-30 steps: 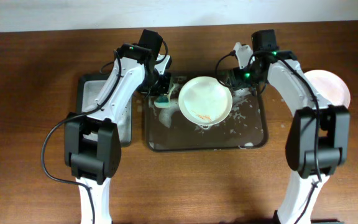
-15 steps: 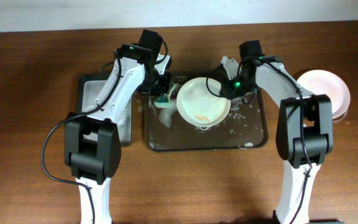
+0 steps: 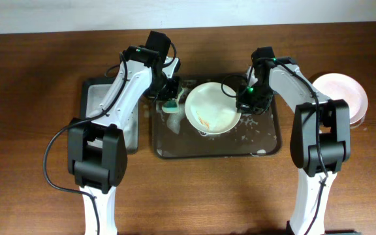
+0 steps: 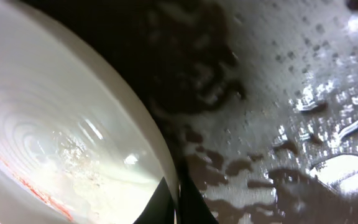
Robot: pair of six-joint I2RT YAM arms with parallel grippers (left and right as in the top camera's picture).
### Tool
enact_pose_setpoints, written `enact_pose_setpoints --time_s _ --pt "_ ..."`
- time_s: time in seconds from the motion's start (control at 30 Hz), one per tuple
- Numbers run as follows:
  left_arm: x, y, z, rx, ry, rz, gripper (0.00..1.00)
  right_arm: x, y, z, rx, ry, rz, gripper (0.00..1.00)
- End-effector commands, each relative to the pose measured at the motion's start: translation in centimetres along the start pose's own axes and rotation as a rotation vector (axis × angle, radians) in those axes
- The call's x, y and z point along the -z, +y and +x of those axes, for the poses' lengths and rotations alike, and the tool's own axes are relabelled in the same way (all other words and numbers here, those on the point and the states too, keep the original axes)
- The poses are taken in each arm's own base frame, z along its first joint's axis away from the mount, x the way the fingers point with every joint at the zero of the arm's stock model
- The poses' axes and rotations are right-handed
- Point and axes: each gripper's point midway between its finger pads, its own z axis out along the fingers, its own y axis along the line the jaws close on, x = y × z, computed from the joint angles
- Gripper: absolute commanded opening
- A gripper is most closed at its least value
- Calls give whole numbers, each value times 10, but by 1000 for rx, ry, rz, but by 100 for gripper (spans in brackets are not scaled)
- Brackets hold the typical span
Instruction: Clean dirty plates on tray and stack at the side
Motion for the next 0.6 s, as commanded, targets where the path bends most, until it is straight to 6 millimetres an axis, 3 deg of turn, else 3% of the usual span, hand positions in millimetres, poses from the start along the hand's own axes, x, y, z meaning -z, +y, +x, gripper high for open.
enact_pose_setpoints --time_s 0.0,0.23,0.57 --pt "6 -1 0 1 -10 -5 0 -12 -24 7 -196 -5 140 4" --pt "6 -1 0 1 -10 -6 1 -16 -26 1 -219 -38 140 4" --pt "6 0 0 0 -11 -13 1 8 -22 8 -282 -130 104 4"
